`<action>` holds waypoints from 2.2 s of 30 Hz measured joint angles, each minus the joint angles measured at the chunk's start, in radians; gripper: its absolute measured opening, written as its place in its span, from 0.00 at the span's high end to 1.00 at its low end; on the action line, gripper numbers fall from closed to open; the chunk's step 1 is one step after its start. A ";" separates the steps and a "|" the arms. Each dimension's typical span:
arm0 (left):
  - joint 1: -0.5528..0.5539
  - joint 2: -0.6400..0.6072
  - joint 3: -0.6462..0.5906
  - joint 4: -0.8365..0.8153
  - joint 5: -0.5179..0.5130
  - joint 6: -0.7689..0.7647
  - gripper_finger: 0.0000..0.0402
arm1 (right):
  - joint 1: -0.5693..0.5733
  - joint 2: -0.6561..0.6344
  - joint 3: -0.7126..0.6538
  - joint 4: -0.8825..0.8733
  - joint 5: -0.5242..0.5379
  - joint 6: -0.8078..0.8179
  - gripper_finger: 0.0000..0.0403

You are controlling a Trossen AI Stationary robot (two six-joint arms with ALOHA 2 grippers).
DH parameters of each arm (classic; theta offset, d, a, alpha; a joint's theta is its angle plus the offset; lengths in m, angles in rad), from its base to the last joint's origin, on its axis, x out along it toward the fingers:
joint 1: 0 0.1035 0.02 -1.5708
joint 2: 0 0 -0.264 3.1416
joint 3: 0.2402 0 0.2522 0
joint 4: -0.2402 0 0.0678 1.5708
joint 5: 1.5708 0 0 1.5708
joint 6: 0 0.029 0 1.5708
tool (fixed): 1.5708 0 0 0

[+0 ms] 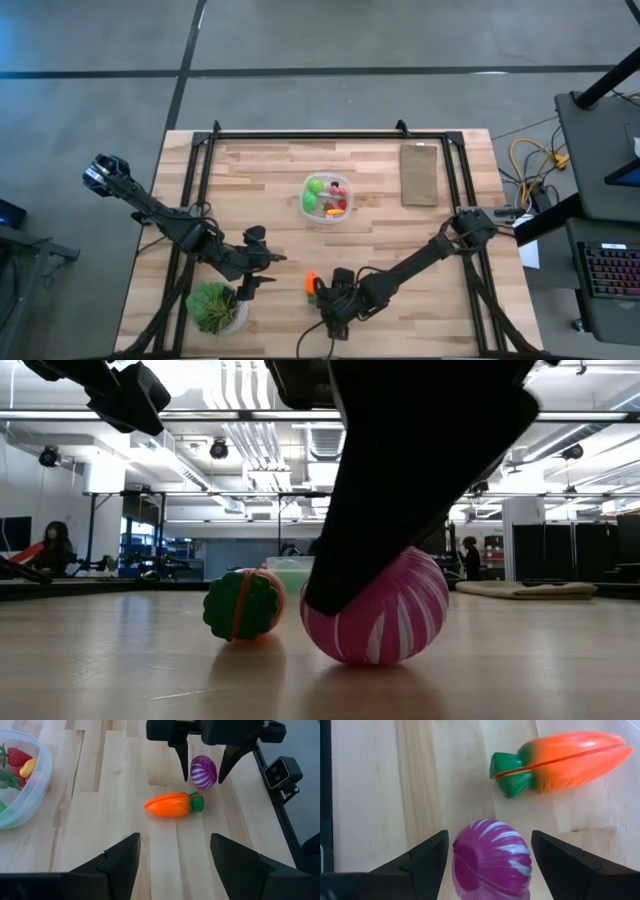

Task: Pick and placing Produce into tupperware
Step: Put the purple onion into the transparent container

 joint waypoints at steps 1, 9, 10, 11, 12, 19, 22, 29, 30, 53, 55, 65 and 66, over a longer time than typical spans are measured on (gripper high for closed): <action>0.000 0.000 0.000 0.000 0.000 0.000 0.44 | 0.000 0.000 0.000 -0.001 -0.001 0.000 0.31; 0.000 0.000 0.000 0.000 0.000 -0.001 0.44 | 0.000 0.001 -0.001 -0.074 -0.006 -0.002 0.31; 0.000 0.000 0.000 0.000 0.000 -0.001 0.44 | -0.002 0.001 -0.001 -0.082 -0.008 -0.003 0.32; 0.000 0.000 0.000 0.000 0.000 -0.001 0.44 | -0.003 0.001 -0.001 -0.085 -0.009 -0.003 0.32; 0.000 0.000 0.000 0.000 0.000 -0.001 0.44 | -0.004 0.001 -0.001 -0.084 -0.009 -0.003 0.32; 0.000 0.000 0.000 0.000 0.000 -0.001 0.44 | -0.004 0.001 0.009 -0.084 -0.036 0.008 0.39; 0.000 0.000 0.000 0.001 0.000 -0.001 0.44 | -0.004 0.001 0.015 -0.088 -0.036 0.008 0.41; 0.000 0.000 0.000 0.001 0.000 -0.001 0.44 | -0.004 0.001 0.066 -0.159 -0.036 -0.001 0.42; 0.000 0.000 0.000 0.001 0.000 -0.001 0.44 | -0.005 0.001 0.081 -0.171 -0.033 -0.003 0.42; -0.014 -0.006 -0.001 -0.020 -0.001 -0.034 0.44 | -0.394 -0.407 -0.004 -0.461 0.202 -0.018 0.42; -0.018 -0.006 -0.001 -0.048 -0.001 -0.034 0.44 | -0.454 -0.438 -0.065 -0.444 0.134 -0.018 0.42; -0.025 -0.019 -0.001 -0.100 -0.008 -0.033 0.44 | -0.592 -0.381 -0.154 -0.261 0.024 -0.036 0.42; -0.025 -0.019 -0.001 -0.100 -0.008 -0.033 0.44 | -0.608 -0.367 -0.148 -0.247 0.014 -0.045 0.42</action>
